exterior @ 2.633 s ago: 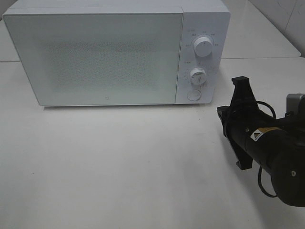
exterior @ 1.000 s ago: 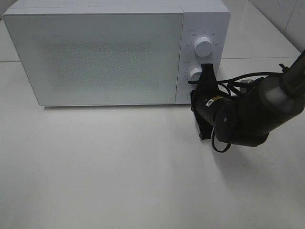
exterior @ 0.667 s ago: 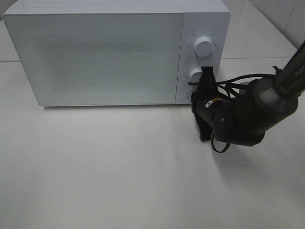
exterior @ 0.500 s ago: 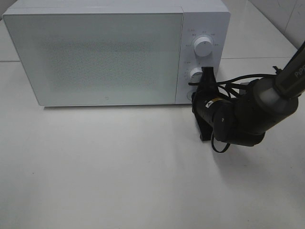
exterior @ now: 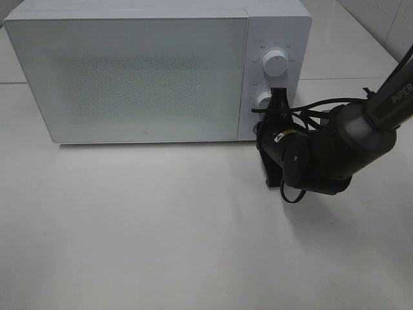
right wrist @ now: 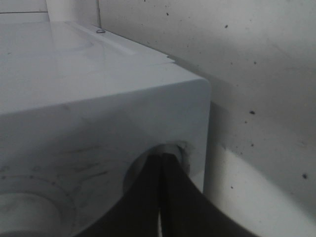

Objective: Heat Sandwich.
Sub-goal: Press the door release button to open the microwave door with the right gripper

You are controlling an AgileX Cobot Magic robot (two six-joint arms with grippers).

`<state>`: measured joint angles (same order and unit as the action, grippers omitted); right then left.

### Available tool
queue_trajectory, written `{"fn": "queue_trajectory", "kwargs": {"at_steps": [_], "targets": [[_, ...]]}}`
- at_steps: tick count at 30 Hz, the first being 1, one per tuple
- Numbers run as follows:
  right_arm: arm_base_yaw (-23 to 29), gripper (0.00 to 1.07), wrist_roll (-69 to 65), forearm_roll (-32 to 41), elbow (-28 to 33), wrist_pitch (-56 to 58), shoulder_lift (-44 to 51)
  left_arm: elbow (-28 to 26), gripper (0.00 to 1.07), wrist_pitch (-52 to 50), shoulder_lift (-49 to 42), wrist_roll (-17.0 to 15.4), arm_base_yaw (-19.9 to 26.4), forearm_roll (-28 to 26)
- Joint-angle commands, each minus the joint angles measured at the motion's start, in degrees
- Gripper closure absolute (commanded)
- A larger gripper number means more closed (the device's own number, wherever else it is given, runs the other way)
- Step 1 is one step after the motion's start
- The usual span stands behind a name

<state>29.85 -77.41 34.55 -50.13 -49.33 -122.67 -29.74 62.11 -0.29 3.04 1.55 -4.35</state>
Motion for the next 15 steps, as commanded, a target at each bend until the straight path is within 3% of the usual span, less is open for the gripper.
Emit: {"fn": "queue_trajectory", "kwargs": {"at_steps": [1, 6, 15], "targets": [[-0.6, 1.07, 0.3, -1.7, -2.8, -13.2, 0.5, 0.1, 0.09, -0.7, -0.9, 0.2, 0.0, -0.6], [-0.6, 1.07, -0.2, -1.8, -4.9, -18.8, -1.4, 0.1, 0.09, -0.7, -0.9, 0.2, 0.0, -0.6], [-0.6, 1.07, -1.4, -2.1, -10.3, -17.8, -4.6, 0.1, 0.09, -0.7, -0.9, 0.2, 0.0, -0.6]]}}
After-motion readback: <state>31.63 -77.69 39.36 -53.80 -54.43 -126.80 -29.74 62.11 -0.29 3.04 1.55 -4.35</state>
